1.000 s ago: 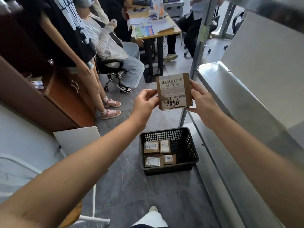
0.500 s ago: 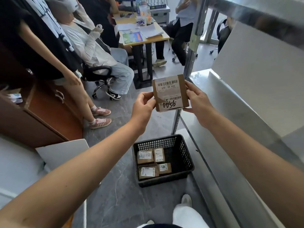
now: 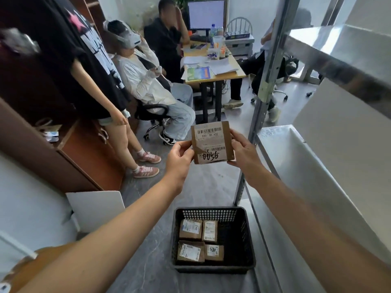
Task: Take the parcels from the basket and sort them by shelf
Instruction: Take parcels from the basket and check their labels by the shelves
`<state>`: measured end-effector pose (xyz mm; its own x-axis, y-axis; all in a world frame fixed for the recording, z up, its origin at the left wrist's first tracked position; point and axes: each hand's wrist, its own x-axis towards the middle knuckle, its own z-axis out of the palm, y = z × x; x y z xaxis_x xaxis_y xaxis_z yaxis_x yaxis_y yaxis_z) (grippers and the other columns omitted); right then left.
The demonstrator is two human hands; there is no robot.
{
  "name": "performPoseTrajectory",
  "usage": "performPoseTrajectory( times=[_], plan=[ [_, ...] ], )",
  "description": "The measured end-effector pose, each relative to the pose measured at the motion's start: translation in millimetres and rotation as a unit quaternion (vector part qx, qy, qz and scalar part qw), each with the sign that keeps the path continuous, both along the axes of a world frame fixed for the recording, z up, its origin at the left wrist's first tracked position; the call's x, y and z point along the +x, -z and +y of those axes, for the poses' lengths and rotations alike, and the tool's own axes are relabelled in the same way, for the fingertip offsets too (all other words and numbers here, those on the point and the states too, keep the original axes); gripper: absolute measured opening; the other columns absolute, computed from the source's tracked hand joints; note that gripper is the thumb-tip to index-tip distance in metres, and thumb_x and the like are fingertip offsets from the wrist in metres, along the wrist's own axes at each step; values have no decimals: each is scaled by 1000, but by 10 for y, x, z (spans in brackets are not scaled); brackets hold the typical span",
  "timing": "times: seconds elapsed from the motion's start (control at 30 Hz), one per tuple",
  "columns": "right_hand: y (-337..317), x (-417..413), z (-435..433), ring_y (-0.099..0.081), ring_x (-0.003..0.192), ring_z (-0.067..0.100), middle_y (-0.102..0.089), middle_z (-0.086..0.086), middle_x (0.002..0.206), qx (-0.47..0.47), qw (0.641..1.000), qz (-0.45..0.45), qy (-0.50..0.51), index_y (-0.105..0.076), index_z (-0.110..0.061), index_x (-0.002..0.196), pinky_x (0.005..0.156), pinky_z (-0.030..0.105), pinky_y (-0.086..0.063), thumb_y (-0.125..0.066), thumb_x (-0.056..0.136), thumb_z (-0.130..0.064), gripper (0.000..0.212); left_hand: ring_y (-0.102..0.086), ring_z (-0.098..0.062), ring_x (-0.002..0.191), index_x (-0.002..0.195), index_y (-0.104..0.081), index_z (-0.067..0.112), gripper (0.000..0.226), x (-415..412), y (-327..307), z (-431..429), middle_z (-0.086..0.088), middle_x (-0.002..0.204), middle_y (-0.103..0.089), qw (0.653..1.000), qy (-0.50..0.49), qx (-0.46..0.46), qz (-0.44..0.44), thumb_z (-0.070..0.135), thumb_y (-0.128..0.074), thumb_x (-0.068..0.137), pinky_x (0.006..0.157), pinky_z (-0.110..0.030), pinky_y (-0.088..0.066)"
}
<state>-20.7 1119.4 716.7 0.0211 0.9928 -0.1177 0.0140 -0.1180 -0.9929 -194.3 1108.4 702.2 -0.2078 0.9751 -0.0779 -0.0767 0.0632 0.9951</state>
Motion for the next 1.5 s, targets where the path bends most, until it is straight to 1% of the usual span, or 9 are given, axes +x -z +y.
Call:
performPoseTrajectory(
  times=[0.27, 0.4, 0.53, 0.7, 0.87, 1.03, 1.23, 1.43, 1.5],
  plan=[
    [218, 170, 426, -69, 77, -5, -72, -22, 82, -8, 998, 21, -64, -54, -44, 125, 57, 16, -56, -33, 105, -19, 38, -66, -20, 110, 123, -58, 7, 27, 178, 180, 275, -10, 118, -68, 998, -55, -18, 15, 9, -55, 97, 95, -36, -54],
    [435, 217, 575, -70, 77, -1, -73, -21, 84, -32, 996, 31, -70, -55, -39, 127, 54, 16, -53, -34, 105, -19, 37, -66, -19, 109, 116, -61, 14, 23, 226, 409, 426, -8, 114, -69, 996, -71, -44, 39, 6, -54, 96, 95, -34, -53],
    [756, 224, 714, -71, 80, 6, -73, -14, 89, -68, 996, 34, -51, -56, -40, 121, 67, 30, -60, -34, 105, -18, 35, -66, -19, 106, 102, -63, 25, 21, 272, 651, 557, -5, 109, -69, 992, -76, -77, 58, 6, -56, 94, 91, -31, -53],
    [1084, 186, 854, -70, 76, -1, -72, -19, 88, -107, 994, 23, -15, -56, -46, 117, 55, 20, -57, -35, 105, -19, 35, -66, -22, 105, 106, -63, 21, 20, 257, 916, 774, -7, 111, -68, 988, -47, -121, 89, 7, -56, 94, 93, -38, -55],
    [1436, 99, 1023, -69, 93, -1, -70, -21, 104, -129, 991, 11, 20, -58, -55, 112, 62, 19, -55, -37, 105, -23, 39, -62, -18, 108, 105, -62, 24, 19, 160, 1266, 1053, -7, 117, -63, 978, -2, -156, 136, 9, -57, 94, 100, -43, -50],
    [2146, 128, 1104, -63, 112, 6, -65, -15, 124, -160, 984, 0, 74, -58, -44, 129, 90, 41, -57, -40, 105, -24, 36, -60, -15, 108, 109, -62, 25, 21, 137, 1841, 1224, -5, 122, -62, 966, 65, -196, 157, 10, -57, 95, 100, -37, -50],
    [3098, 222, 1015, -69, 98, 2, -69, -13, 119, -216, 970, 1, 108, -53, -44, 134, 65, 20, -57, -37, 105, -20, 41, -61, -15, 110, 117, -67, 21, 27, 189, 2724, 1341, 1, 122, -63, 950, 120, -234, 165, 10, -58, 94, 101, -36, -50],
    [4255, 379, 868, -67, 105, 8, -69, -11, 119, -267, 956, -35, 113, -56, -43, 132, 85, 37, -58, -38, 104, -18, 42, -62, -14, 109, 128, -63, 16, 38, 319, 3878, 1199, -1, 122, -65, 932, 142, -303, 141, 4, -51, 94, 100, -32, -49],
    [4708, 433, 769, -67, 106, 7, -68, -15, 117, -294, 948, -41, 110, -55, -43, 134, 90, 40, -57, -39, 104, -18, 42, -63, -15, 96, 128, -62, 19, 42, 356, 4296, 1113, 0, 116, -67, 921, 152, -329, 143, 2, -49, 92, 88, -30, -51]
  ],
)
